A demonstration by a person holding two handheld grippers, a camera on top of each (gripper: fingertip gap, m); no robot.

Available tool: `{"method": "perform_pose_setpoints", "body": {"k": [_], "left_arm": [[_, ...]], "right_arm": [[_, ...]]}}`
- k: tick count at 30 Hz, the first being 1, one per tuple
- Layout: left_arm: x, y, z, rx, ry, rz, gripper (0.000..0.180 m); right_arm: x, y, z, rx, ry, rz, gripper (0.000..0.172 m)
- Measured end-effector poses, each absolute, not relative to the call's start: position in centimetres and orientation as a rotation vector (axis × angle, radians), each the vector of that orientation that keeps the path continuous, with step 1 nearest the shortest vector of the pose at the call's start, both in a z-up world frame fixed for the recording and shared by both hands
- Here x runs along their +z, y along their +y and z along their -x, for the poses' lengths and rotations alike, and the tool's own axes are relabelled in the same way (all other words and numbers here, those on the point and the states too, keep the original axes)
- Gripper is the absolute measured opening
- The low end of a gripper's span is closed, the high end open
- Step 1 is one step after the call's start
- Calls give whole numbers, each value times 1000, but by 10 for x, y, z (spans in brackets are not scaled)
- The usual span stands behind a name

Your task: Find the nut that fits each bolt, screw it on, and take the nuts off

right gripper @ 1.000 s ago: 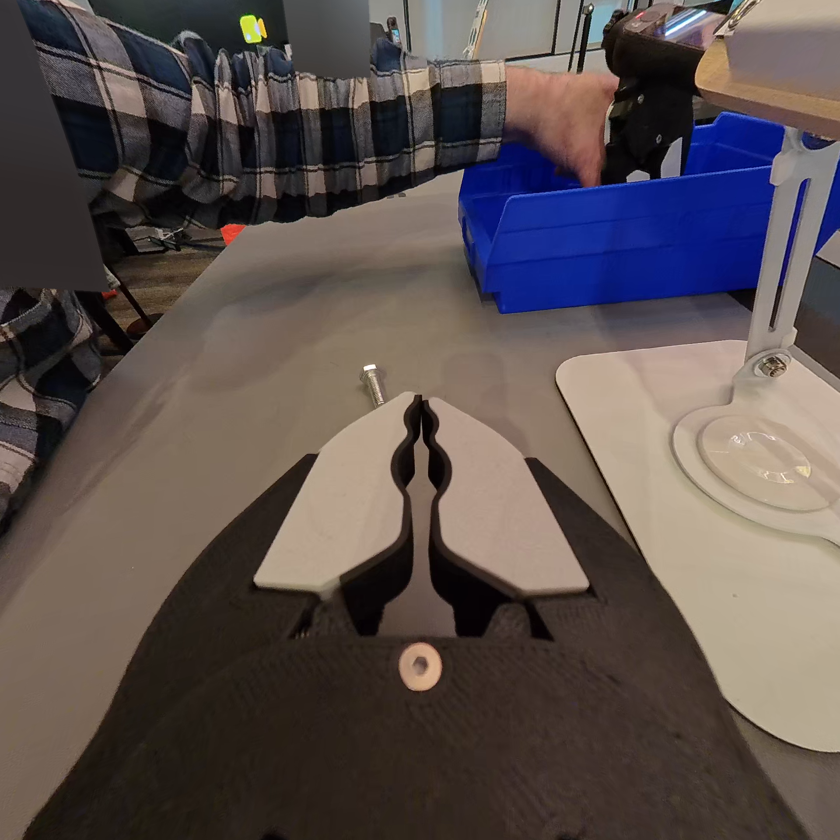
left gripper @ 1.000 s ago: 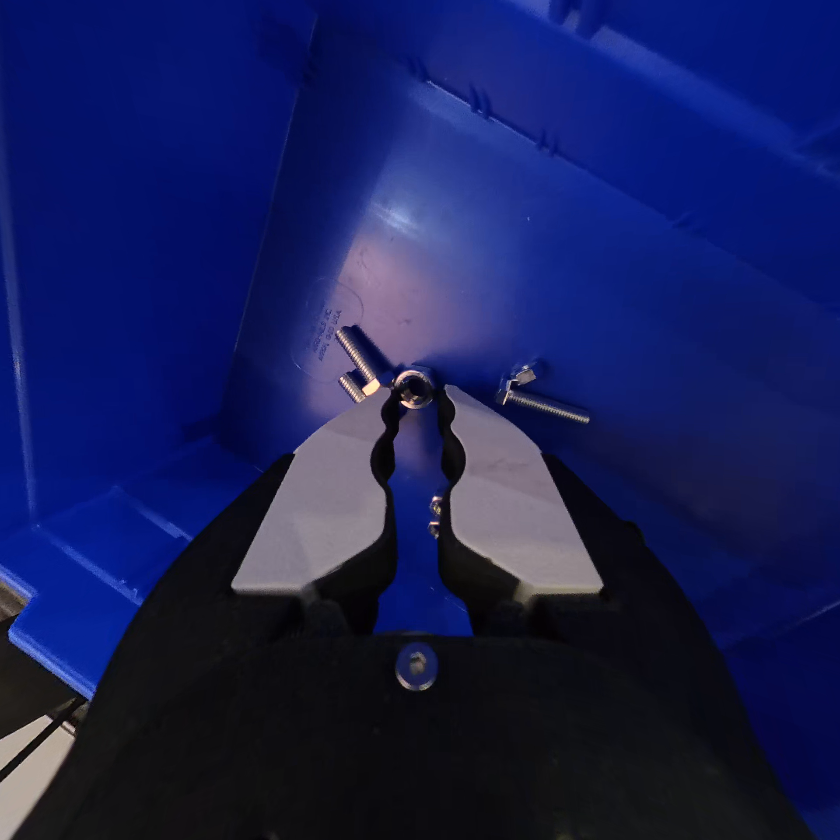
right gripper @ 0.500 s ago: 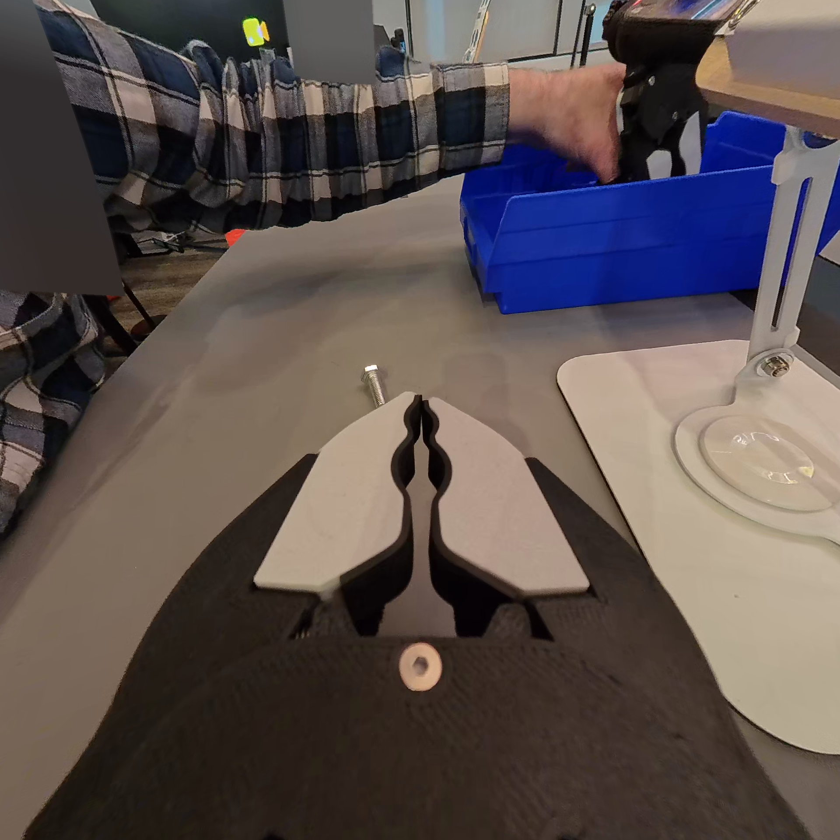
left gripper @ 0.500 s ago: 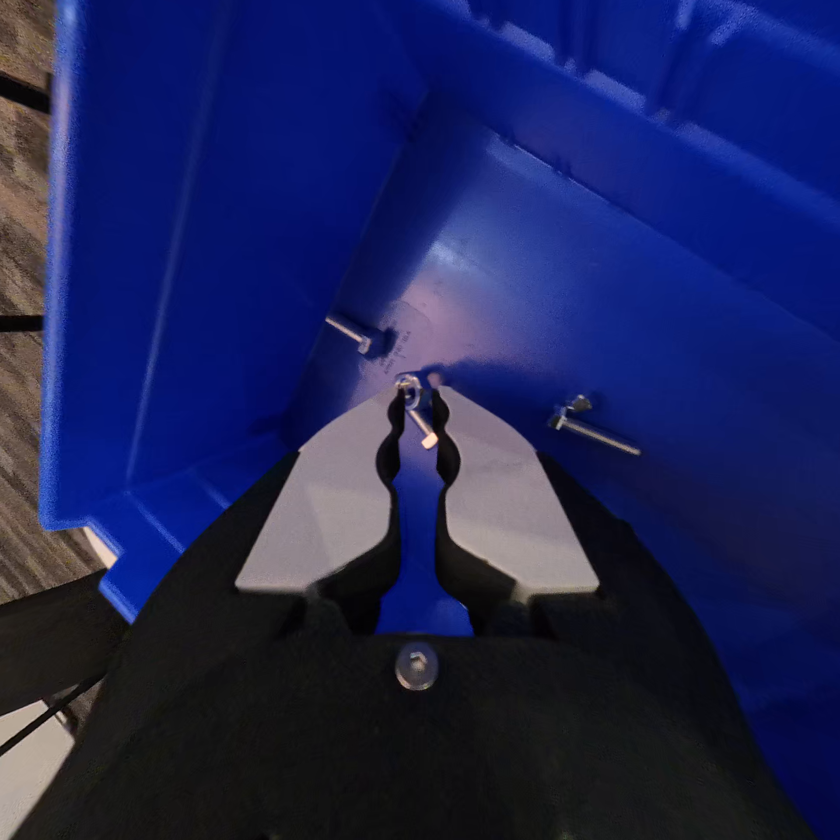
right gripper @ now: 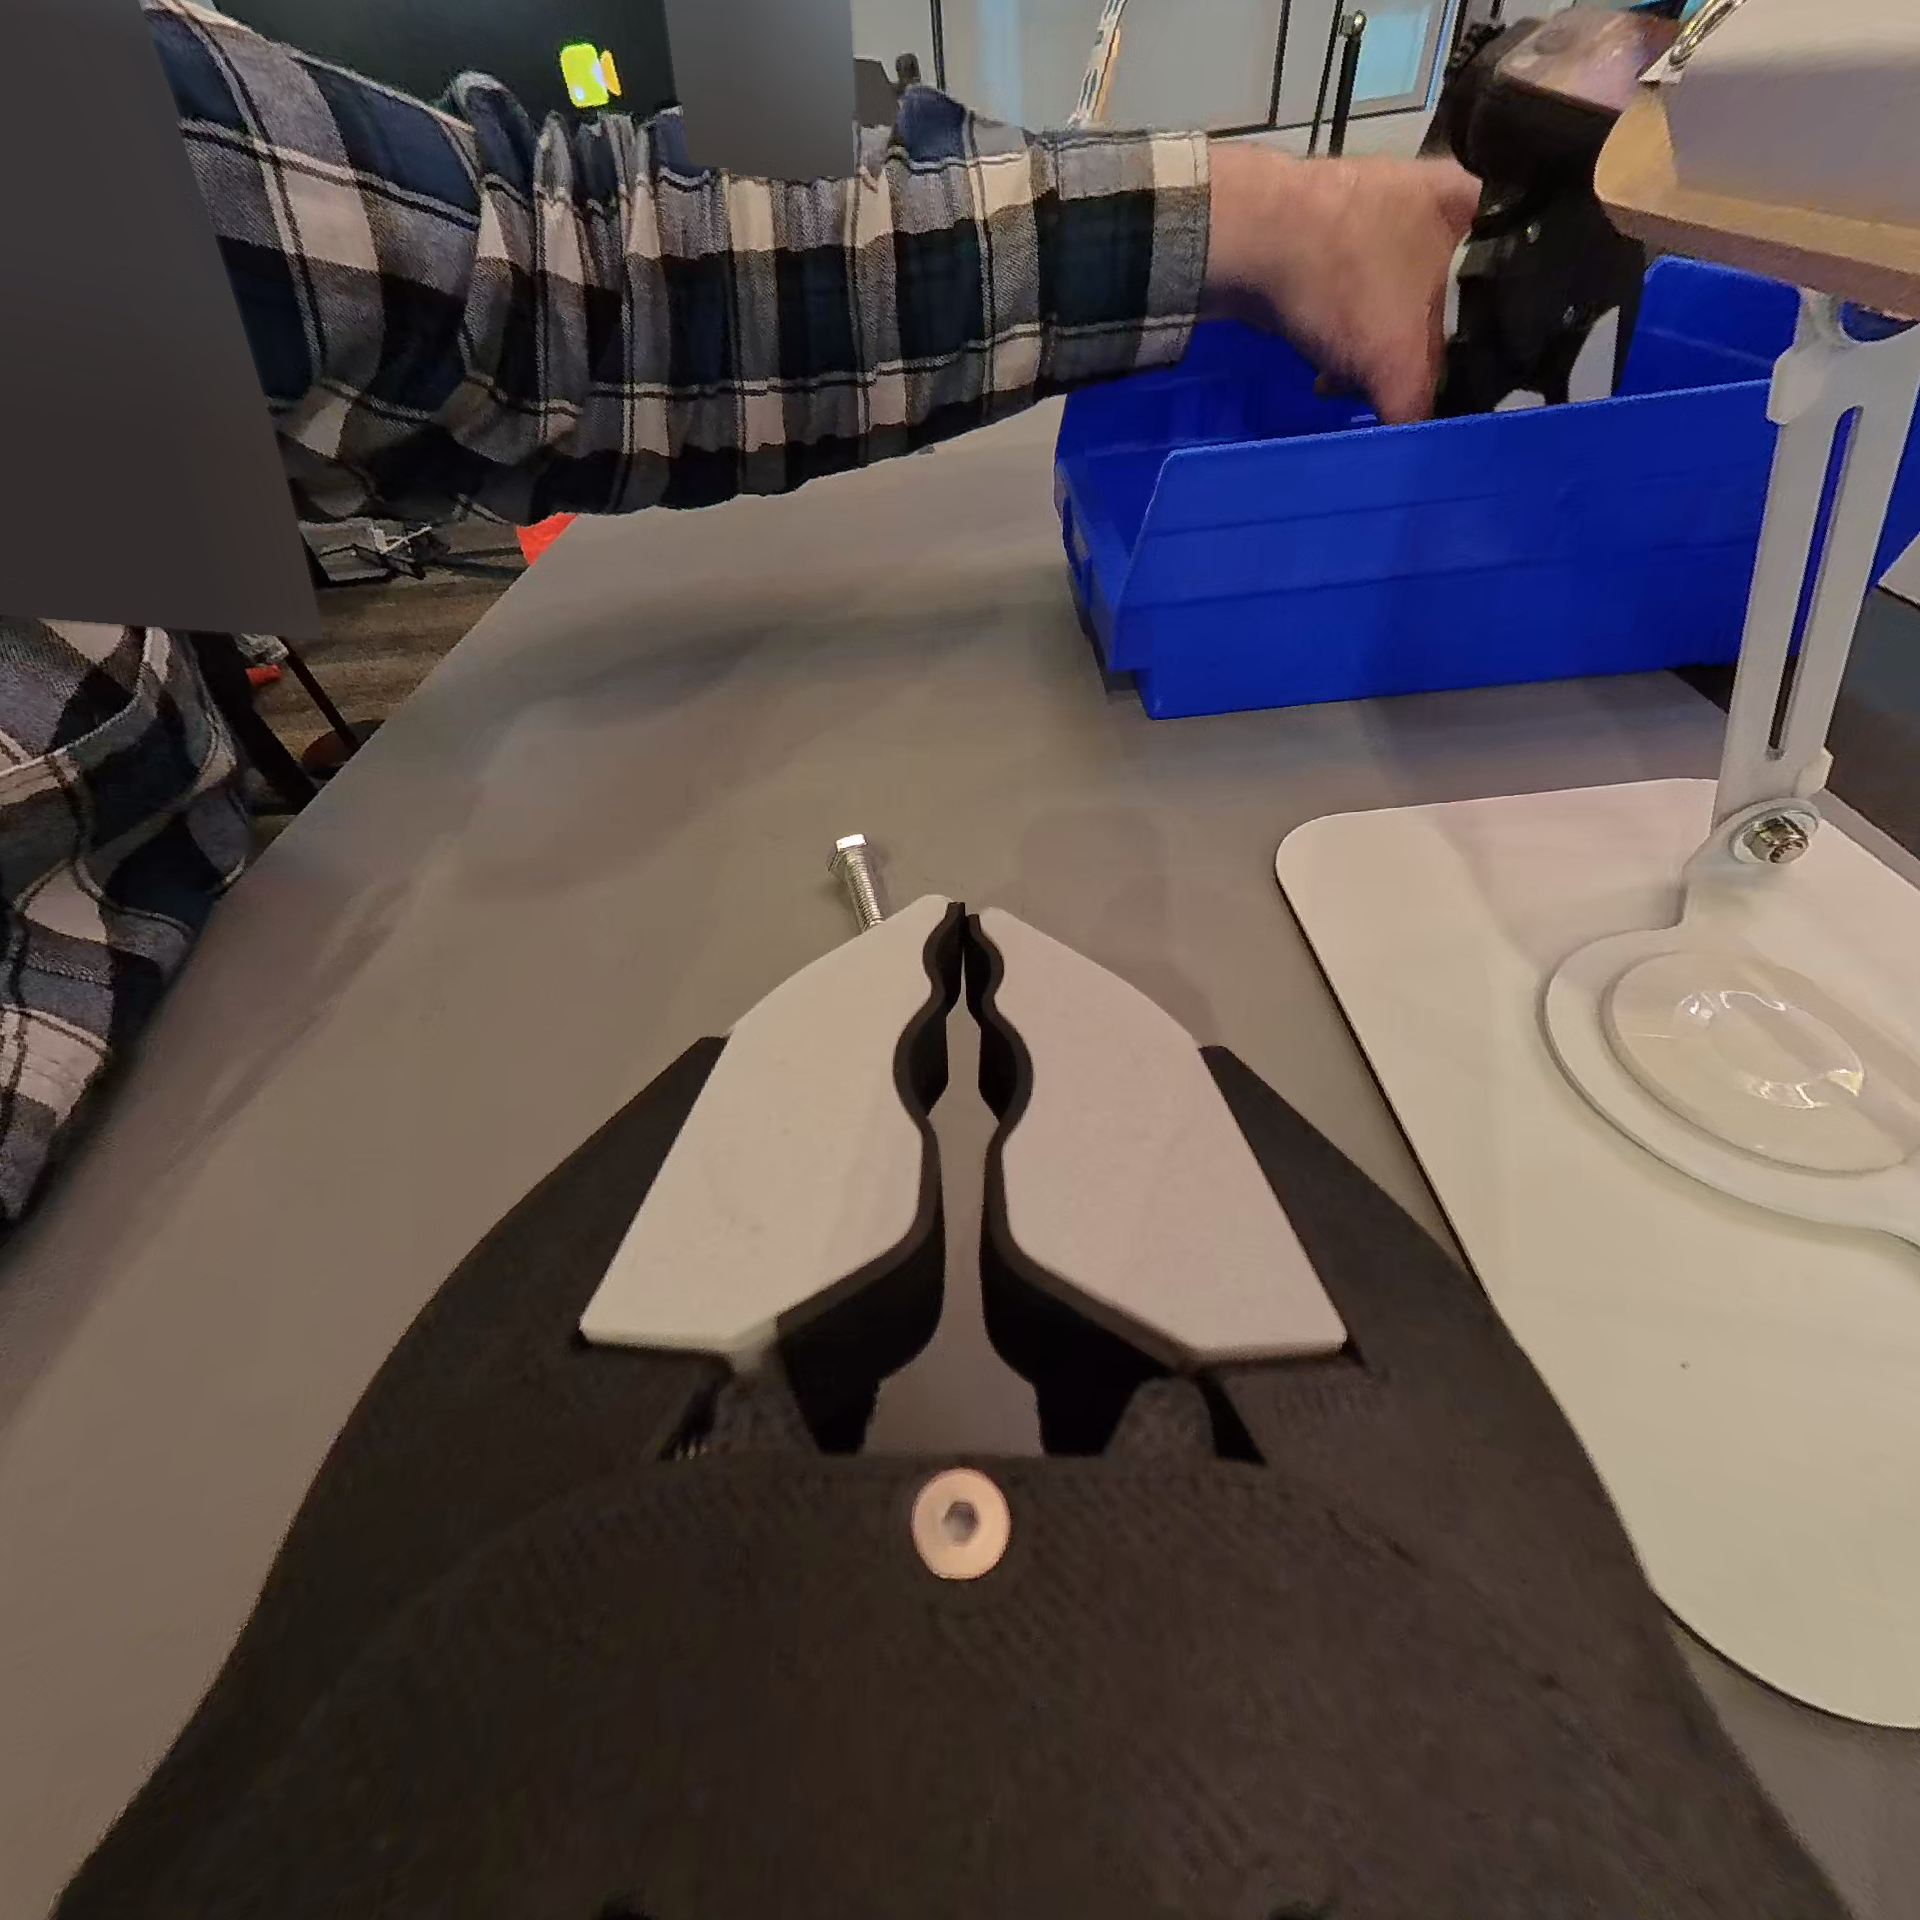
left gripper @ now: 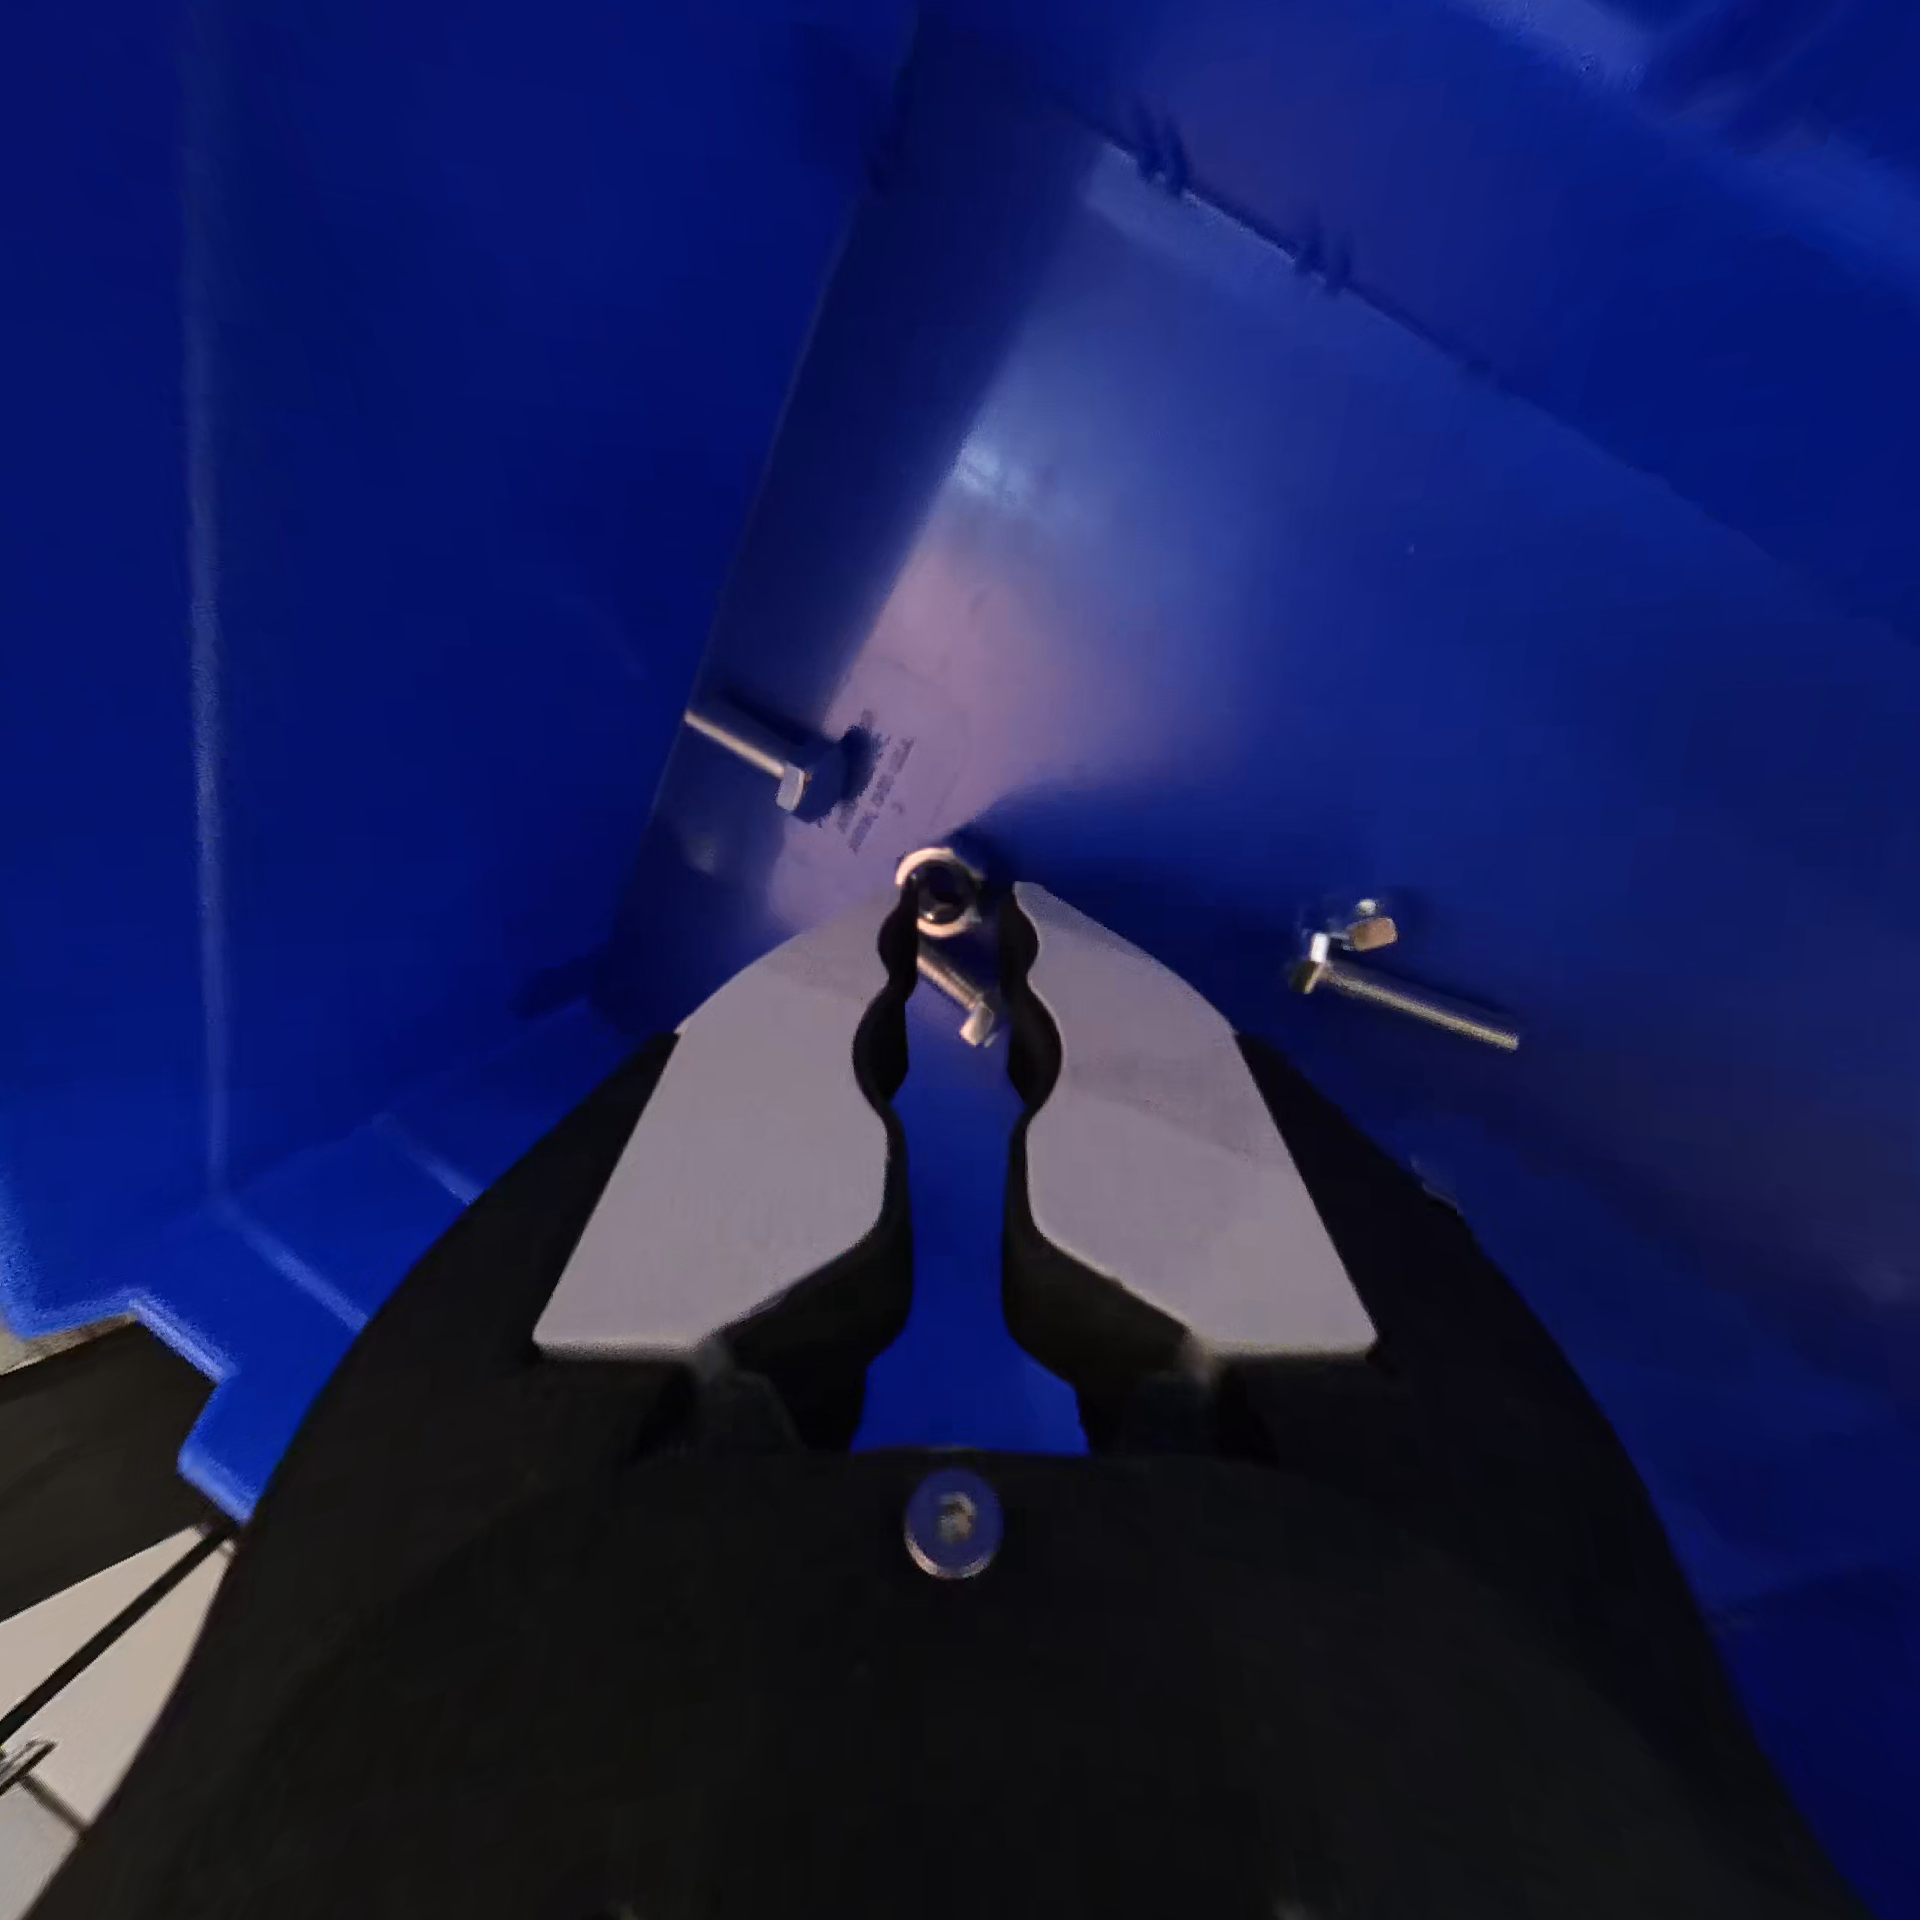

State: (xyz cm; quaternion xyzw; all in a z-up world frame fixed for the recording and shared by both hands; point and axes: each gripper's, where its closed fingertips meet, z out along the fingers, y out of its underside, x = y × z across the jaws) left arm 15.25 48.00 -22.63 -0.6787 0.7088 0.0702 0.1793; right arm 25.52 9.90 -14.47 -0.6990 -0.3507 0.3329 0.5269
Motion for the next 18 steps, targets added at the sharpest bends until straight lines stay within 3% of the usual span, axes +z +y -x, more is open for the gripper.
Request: {"method": "perform_pose_setpoints", "body": {"k": [18], "left_arm": [[-227,484,-156,276,2052,1789,9]], "right_arm": [[-144,99,-255,801,-837,1668,0]]}}
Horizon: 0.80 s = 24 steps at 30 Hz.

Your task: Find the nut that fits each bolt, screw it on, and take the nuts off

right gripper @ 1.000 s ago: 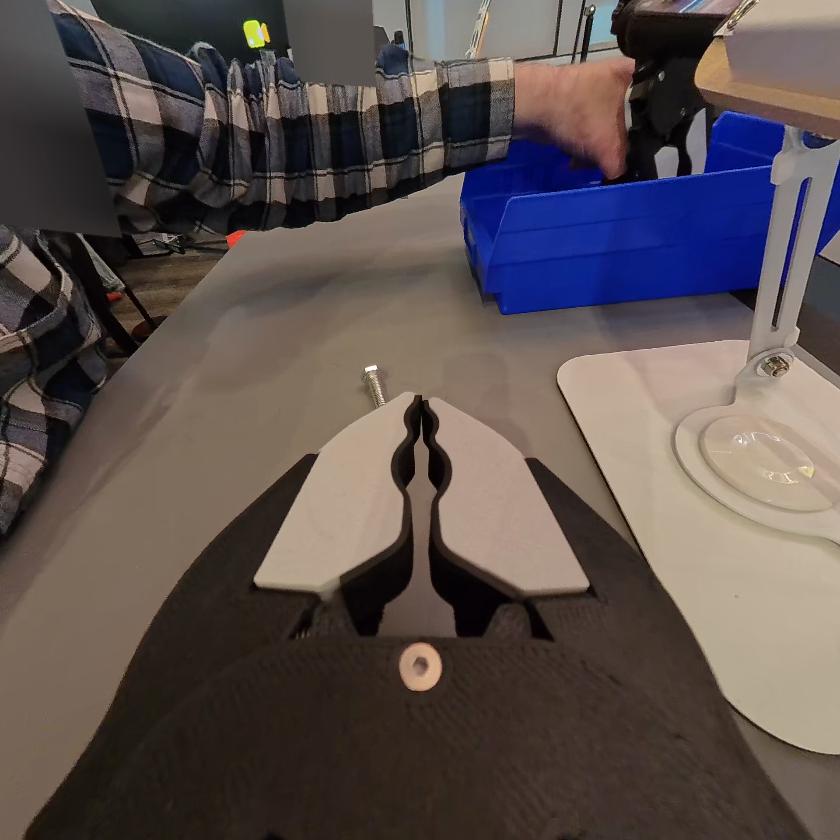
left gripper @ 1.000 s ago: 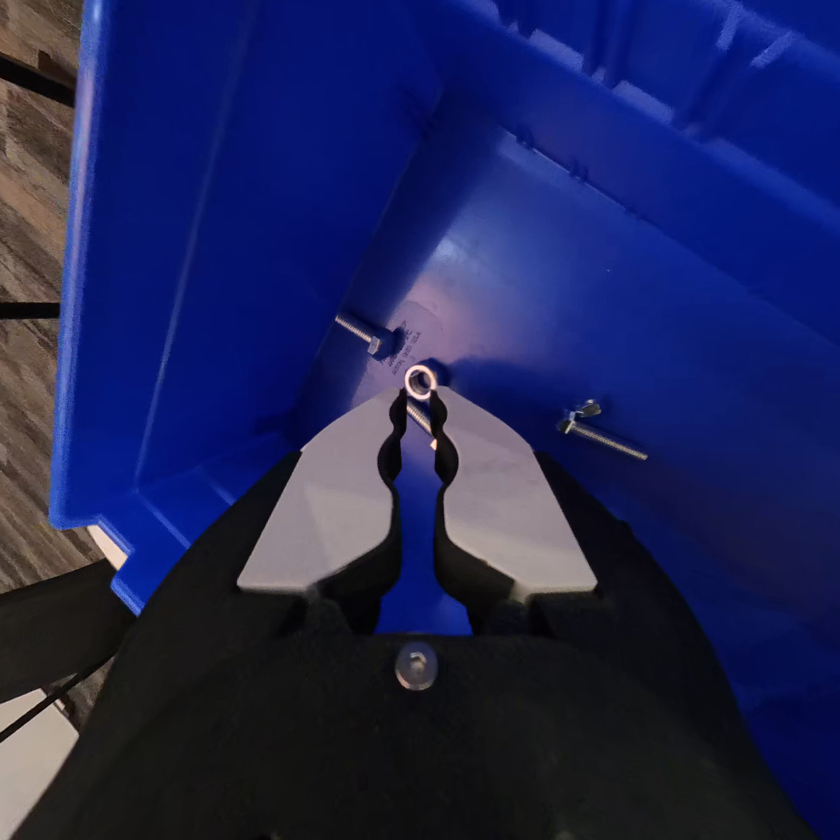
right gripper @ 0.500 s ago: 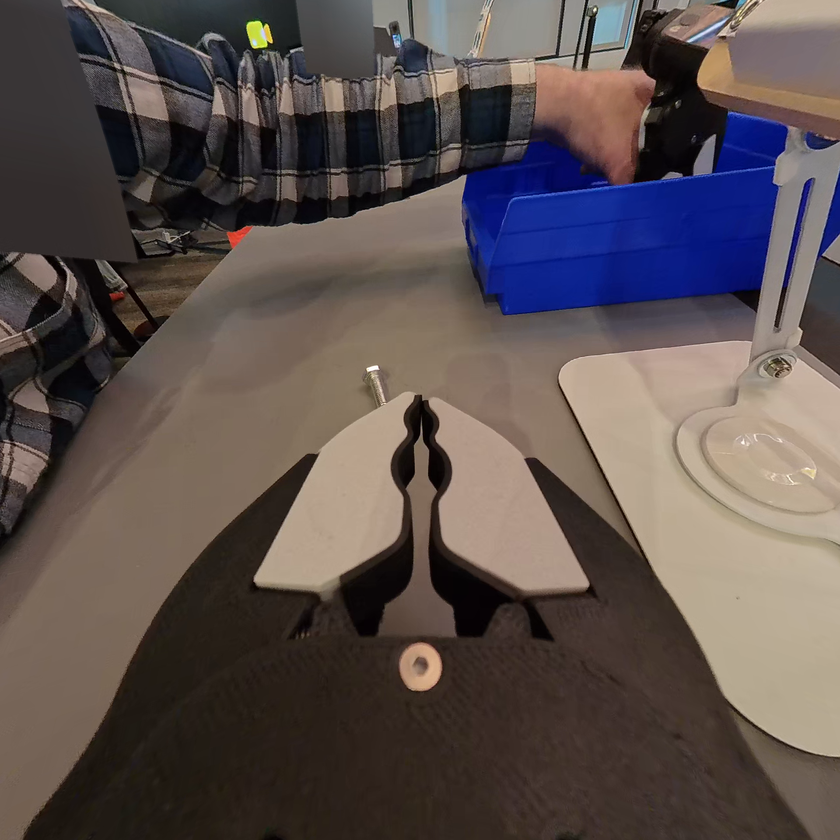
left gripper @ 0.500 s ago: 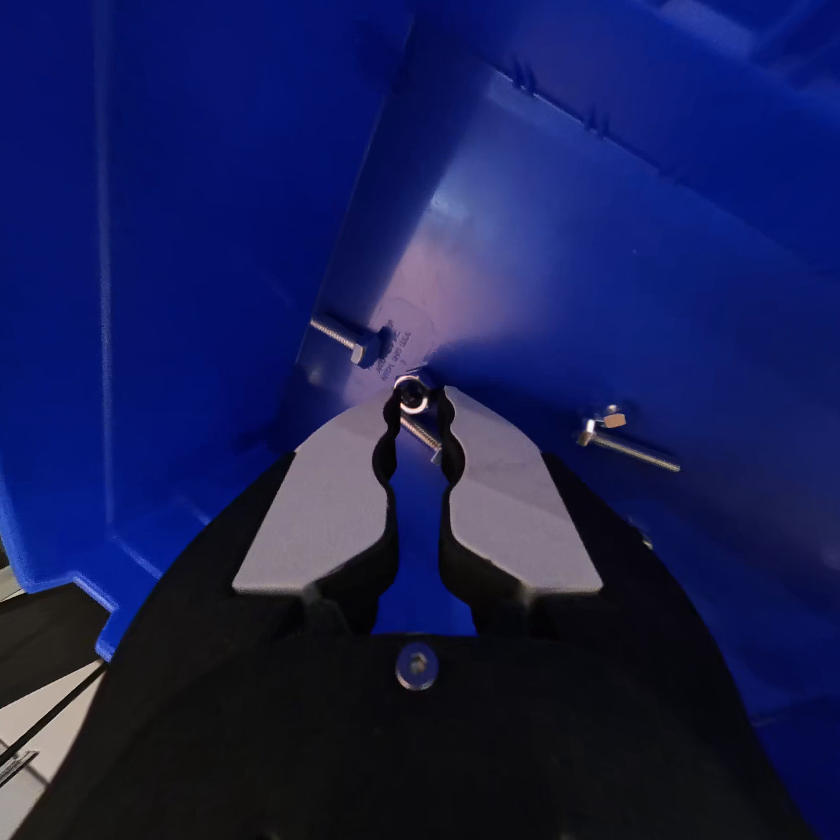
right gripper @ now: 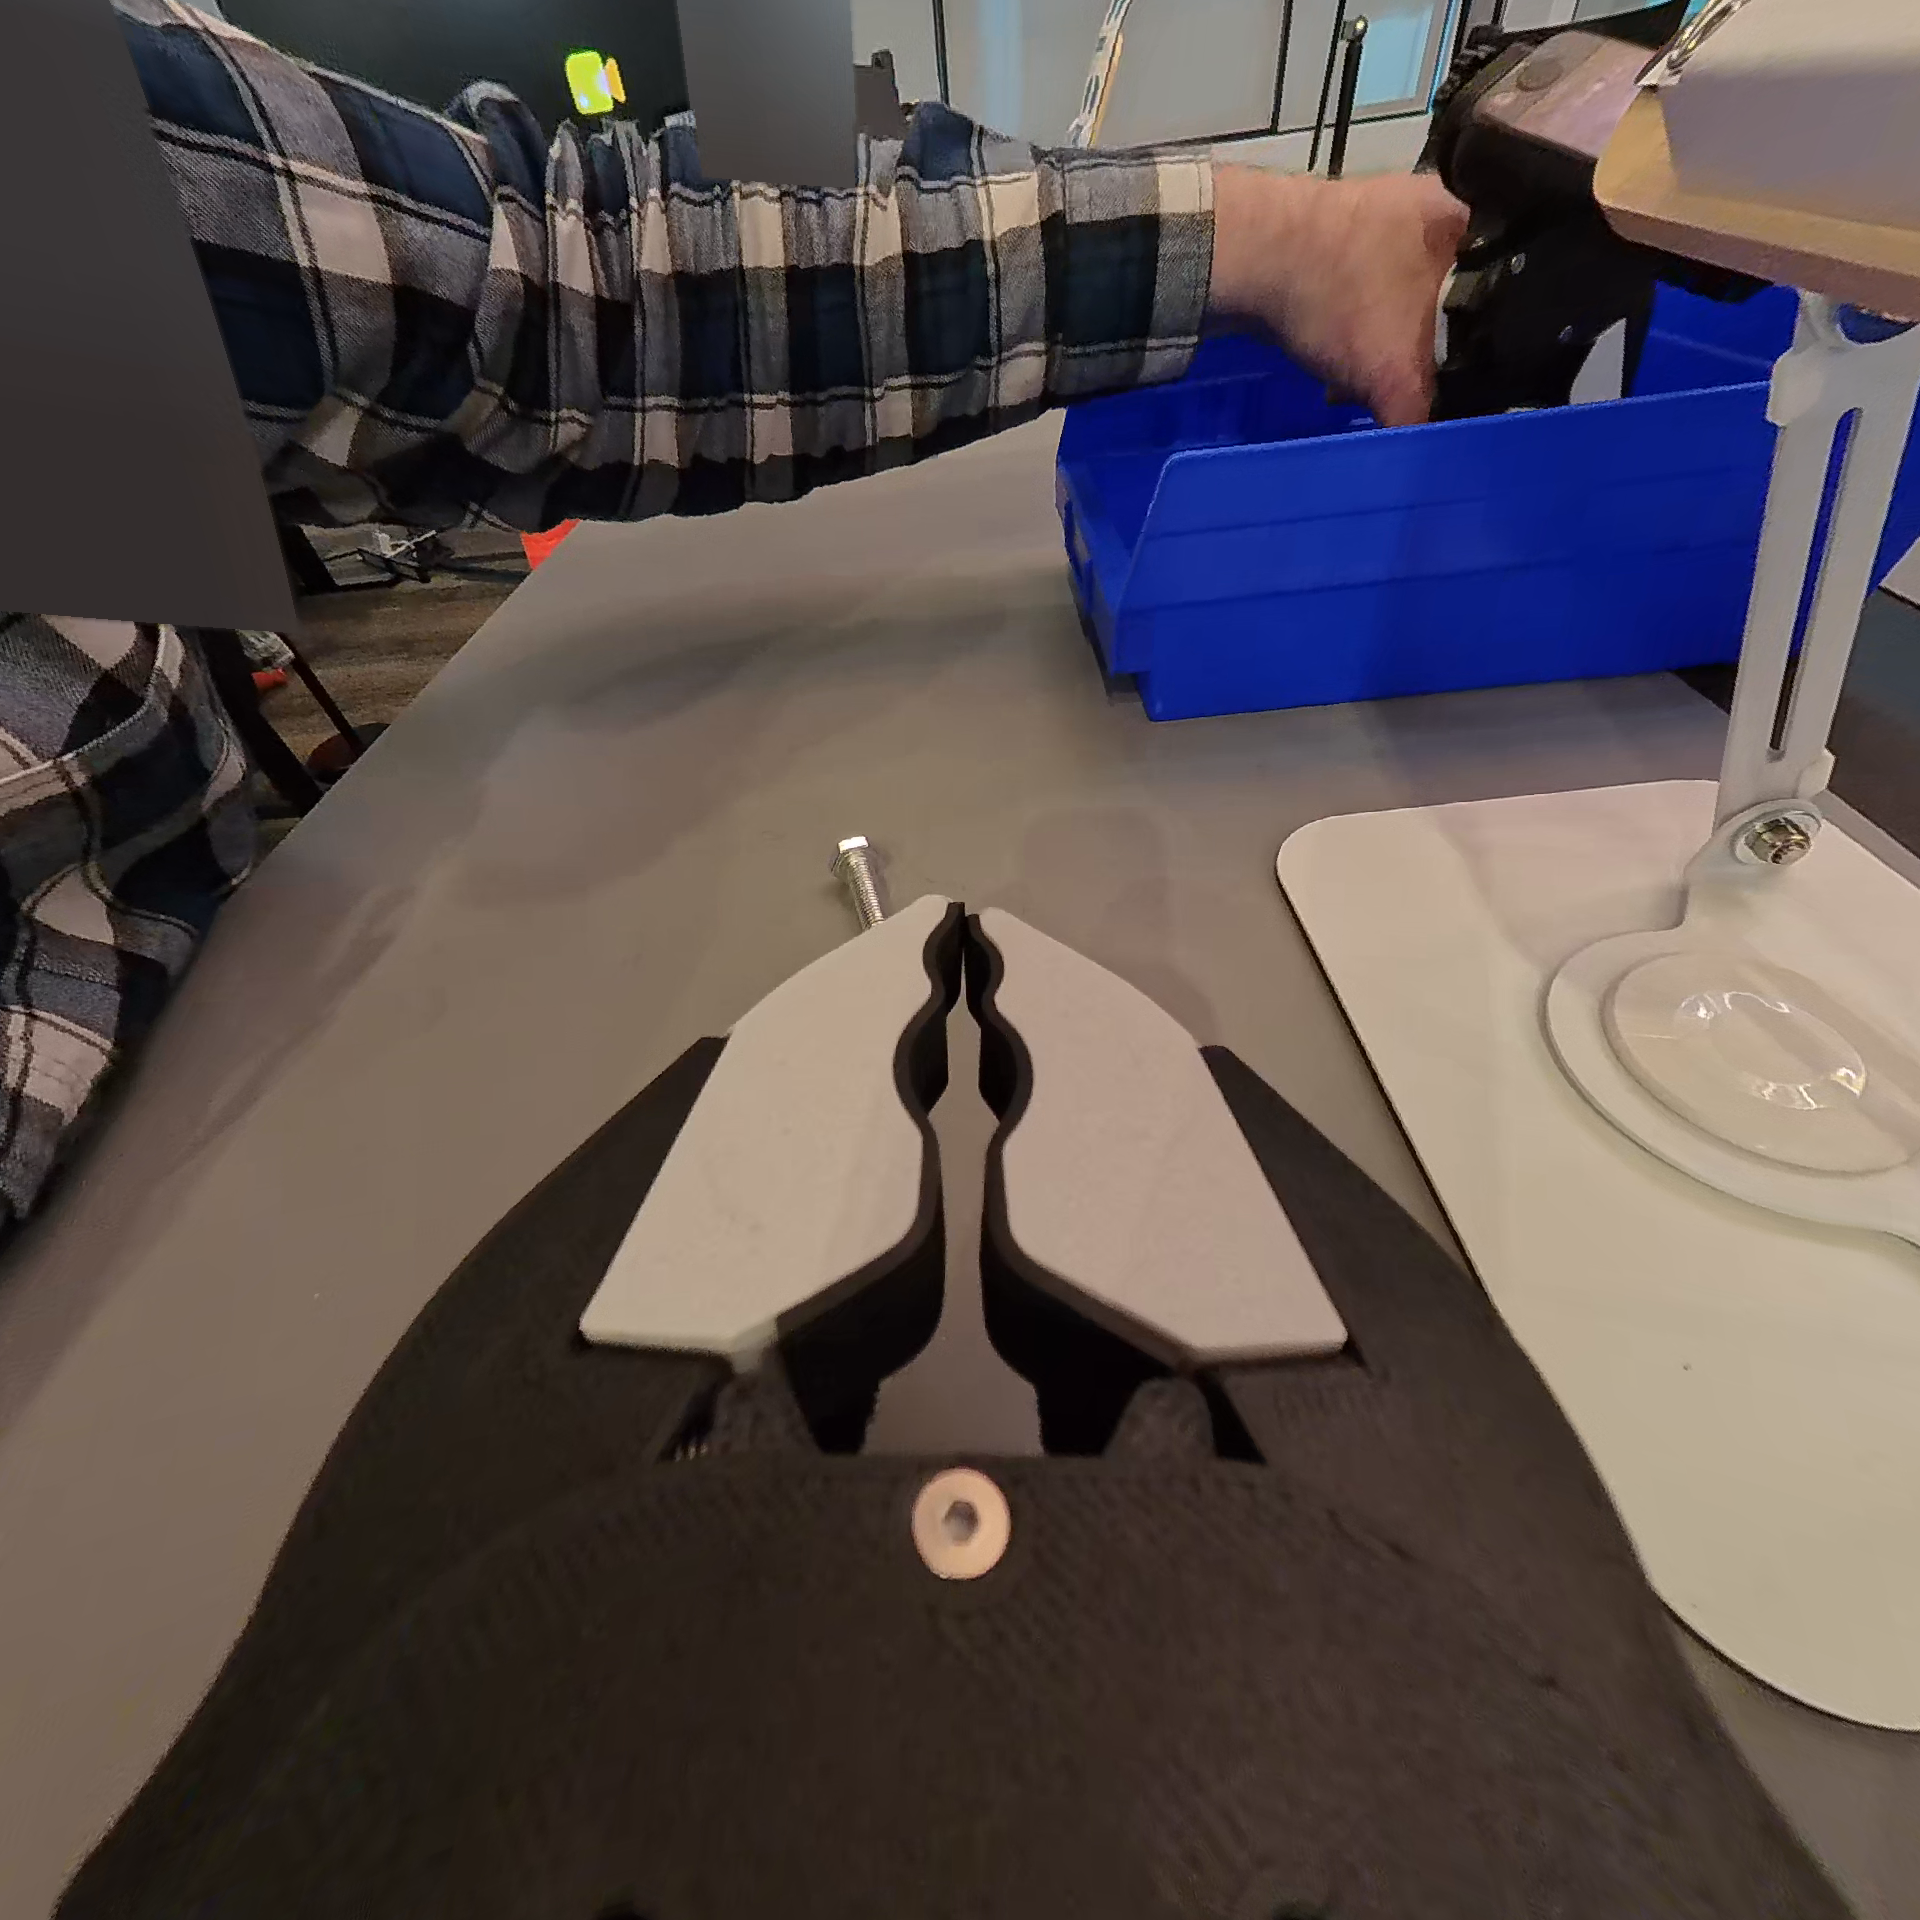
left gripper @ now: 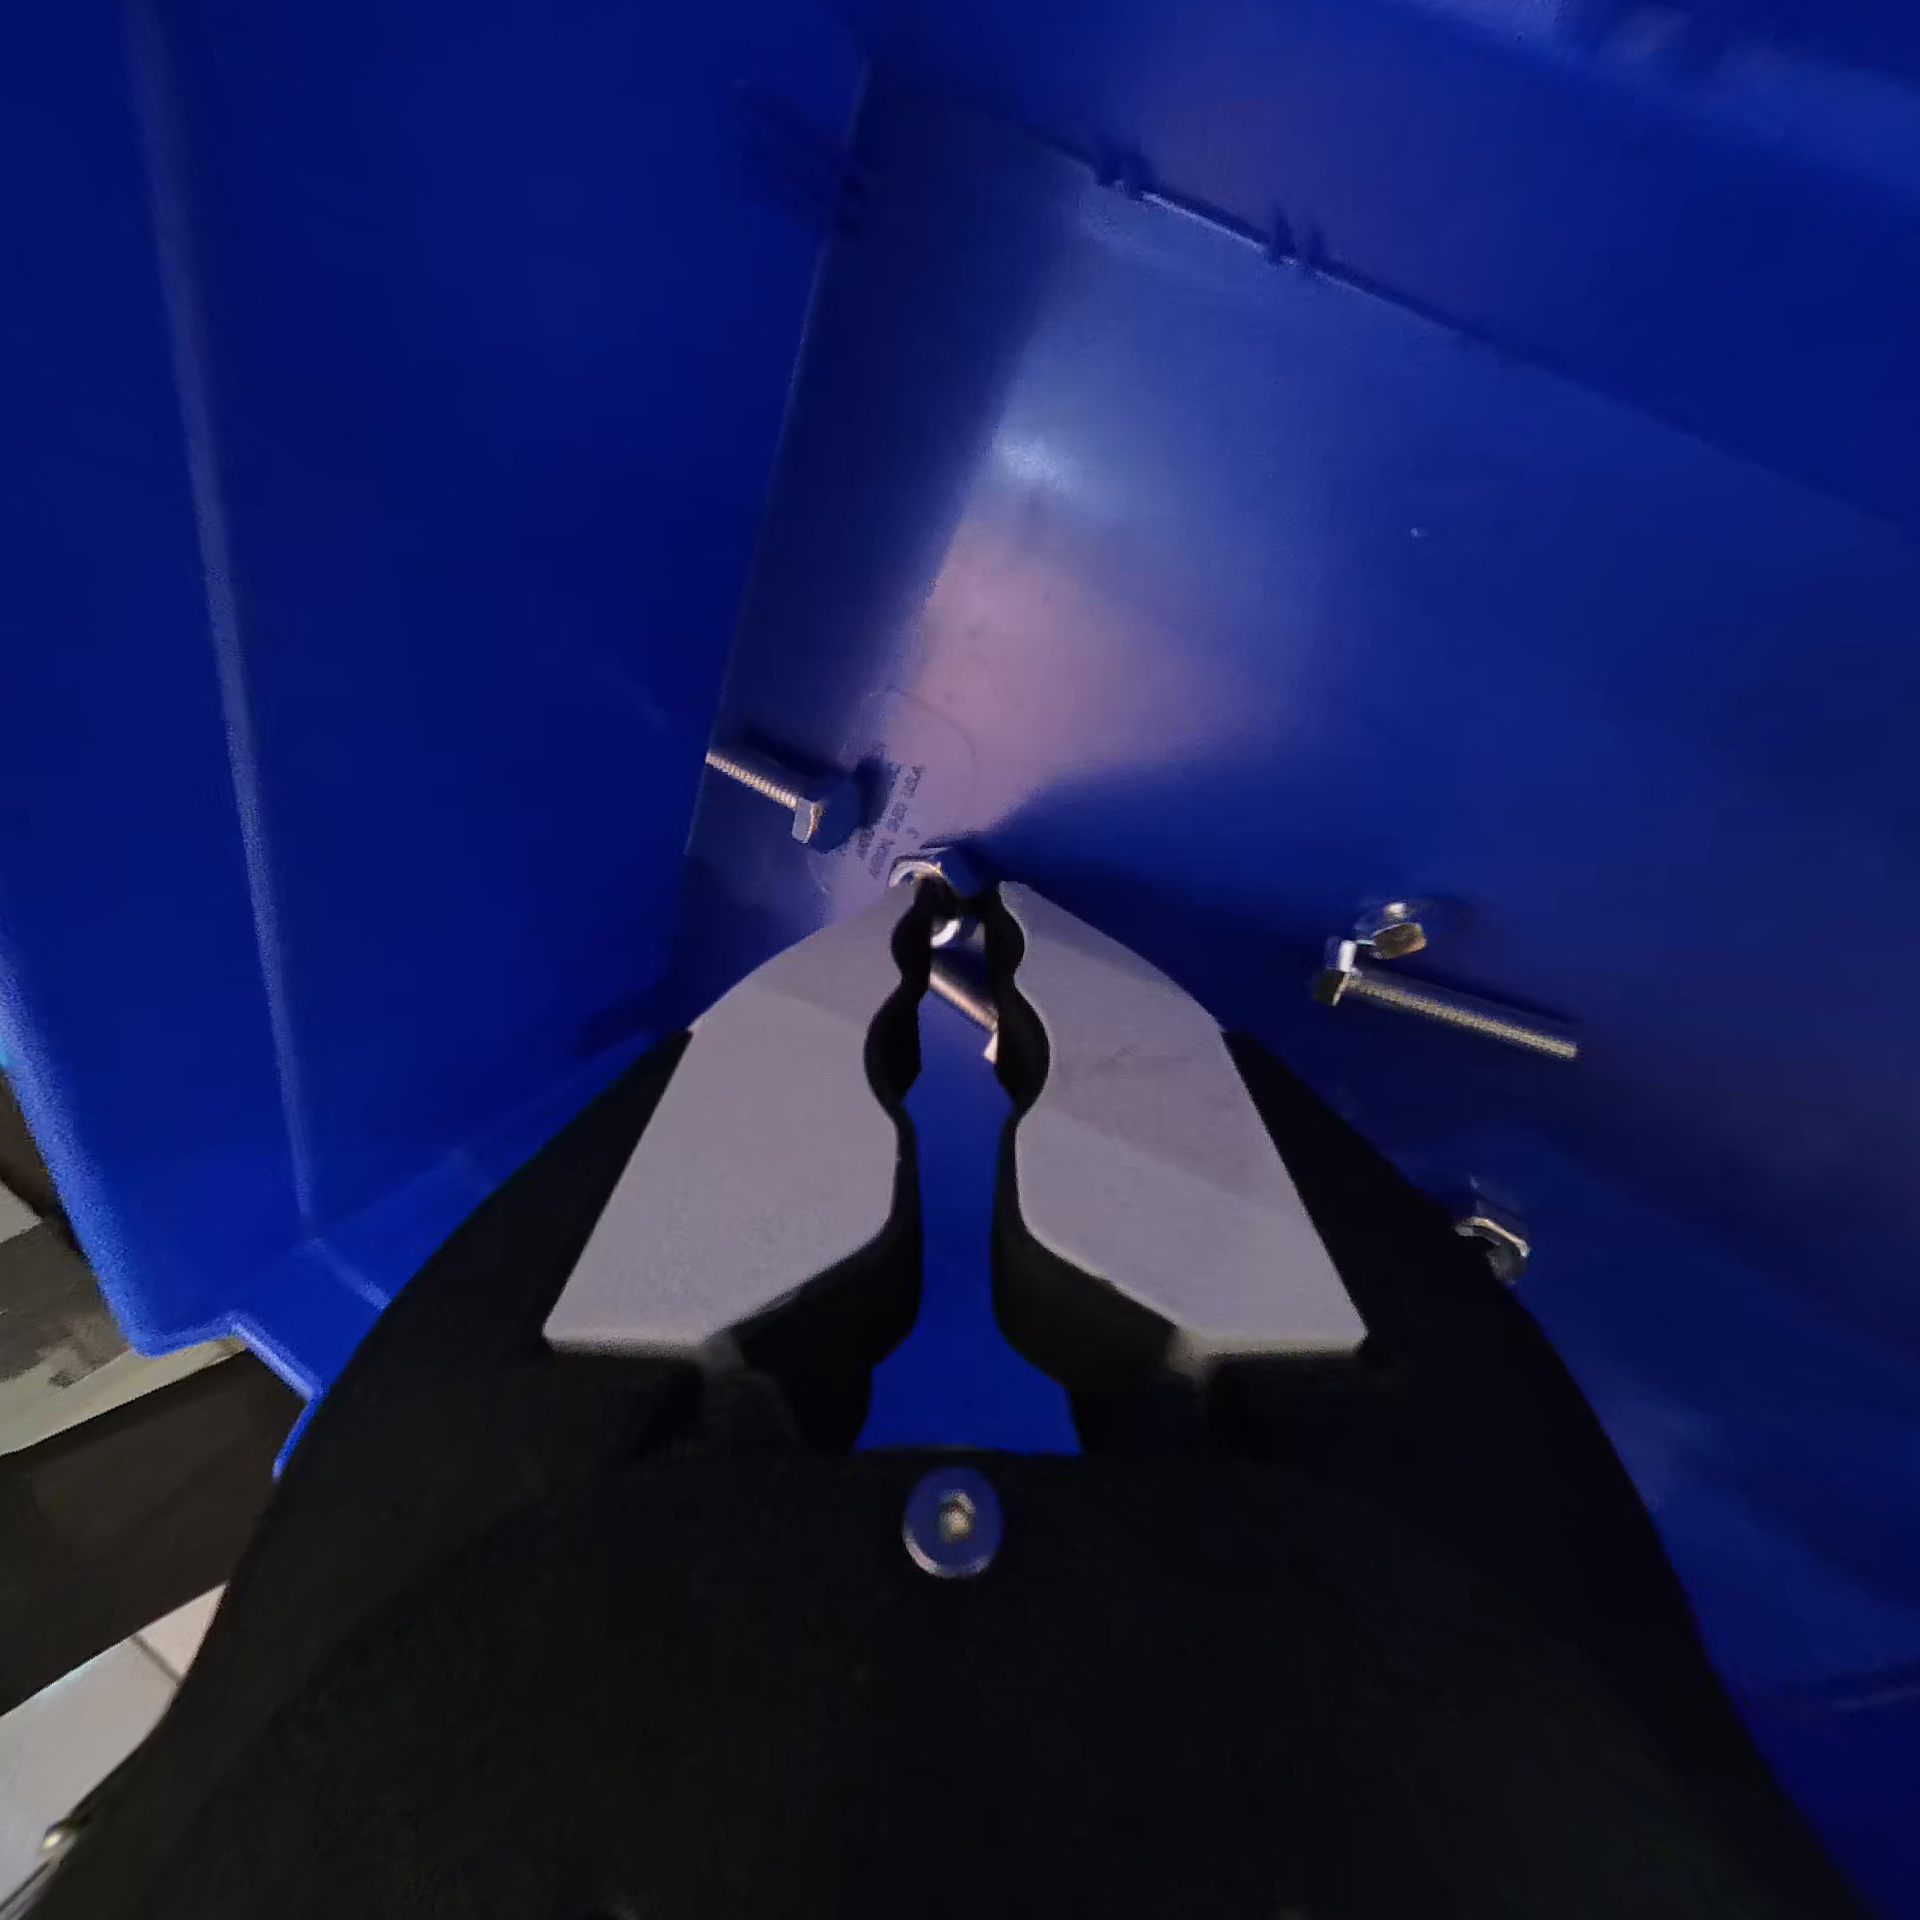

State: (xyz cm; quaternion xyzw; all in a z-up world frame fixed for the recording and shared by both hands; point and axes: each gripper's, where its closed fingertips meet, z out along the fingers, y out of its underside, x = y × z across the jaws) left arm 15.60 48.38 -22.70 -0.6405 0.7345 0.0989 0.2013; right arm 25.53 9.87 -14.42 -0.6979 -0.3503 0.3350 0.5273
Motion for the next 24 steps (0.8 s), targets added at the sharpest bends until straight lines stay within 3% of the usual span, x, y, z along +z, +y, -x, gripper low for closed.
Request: {"method": "perform_pose_setpoints", "body": {"k": [24], "left_arm": [[-224,480,-161,172,2005,1937,4]], "right_arm": [[-144,99,-256,809,-833,1665,0]]}}
